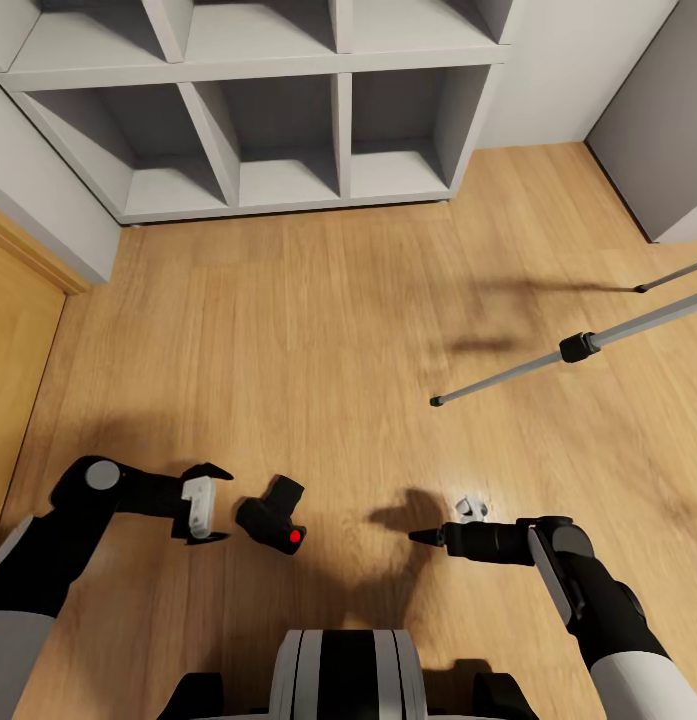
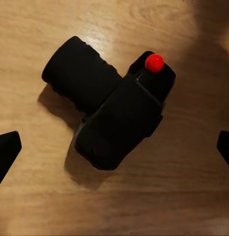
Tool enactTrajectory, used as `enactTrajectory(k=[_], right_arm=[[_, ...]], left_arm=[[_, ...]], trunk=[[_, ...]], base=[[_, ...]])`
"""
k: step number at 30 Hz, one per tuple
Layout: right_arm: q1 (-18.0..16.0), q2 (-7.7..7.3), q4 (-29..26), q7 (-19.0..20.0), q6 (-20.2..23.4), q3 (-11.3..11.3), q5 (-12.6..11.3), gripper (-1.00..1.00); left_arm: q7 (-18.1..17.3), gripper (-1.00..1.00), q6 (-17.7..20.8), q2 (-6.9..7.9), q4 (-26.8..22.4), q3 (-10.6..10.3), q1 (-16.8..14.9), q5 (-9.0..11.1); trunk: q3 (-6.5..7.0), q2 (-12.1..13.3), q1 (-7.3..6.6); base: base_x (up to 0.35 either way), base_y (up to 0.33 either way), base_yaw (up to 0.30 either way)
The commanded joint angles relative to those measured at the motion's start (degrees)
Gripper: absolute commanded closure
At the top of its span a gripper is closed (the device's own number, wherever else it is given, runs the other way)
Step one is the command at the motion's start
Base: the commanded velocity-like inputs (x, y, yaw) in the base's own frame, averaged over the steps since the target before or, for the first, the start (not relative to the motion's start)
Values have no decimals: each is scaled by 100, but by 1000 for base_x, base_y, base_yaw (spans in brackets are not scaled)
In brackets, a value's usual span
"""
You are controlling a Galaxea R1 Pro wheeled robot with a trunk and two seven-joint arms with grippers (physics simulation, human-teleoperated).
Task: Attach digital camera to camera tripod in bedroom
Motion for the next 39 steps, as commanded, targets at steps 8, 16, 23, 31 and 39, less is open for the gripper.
enactTrajectory(k=[8,16,23,31,39], right_arm=[[-2,-1,3,-7,45,-6,-39,-100],[-2,6,84,33,53,-6,-64,-100],[-2,-2,143,7,58,-6,-38,-100],[-2,-11,145,3,77,-6,-28,-100],[-2,-10,150,2,76,-6,-35,-100]], left_arm=[[155,-100,-246,-104,123,-7,-3,-275],[504,-100,-423,-194,198,-13,-3,-851],[510,-100,-423,-205,214,-10,-3,-844],[510,-100,-422,-227,215,-14,-3,-852],[510,-100,-423,-231,239,-18,-3,-858]], trunk=[[-3,-1,-1],[-3,-1,-1],[-3,-1,-1],[-3,-1,-1],[-3,-1,-1]], base=[[0,0,0],[0,0,0],[0,0,-1],[0,0,-149],[0,0,-61]])
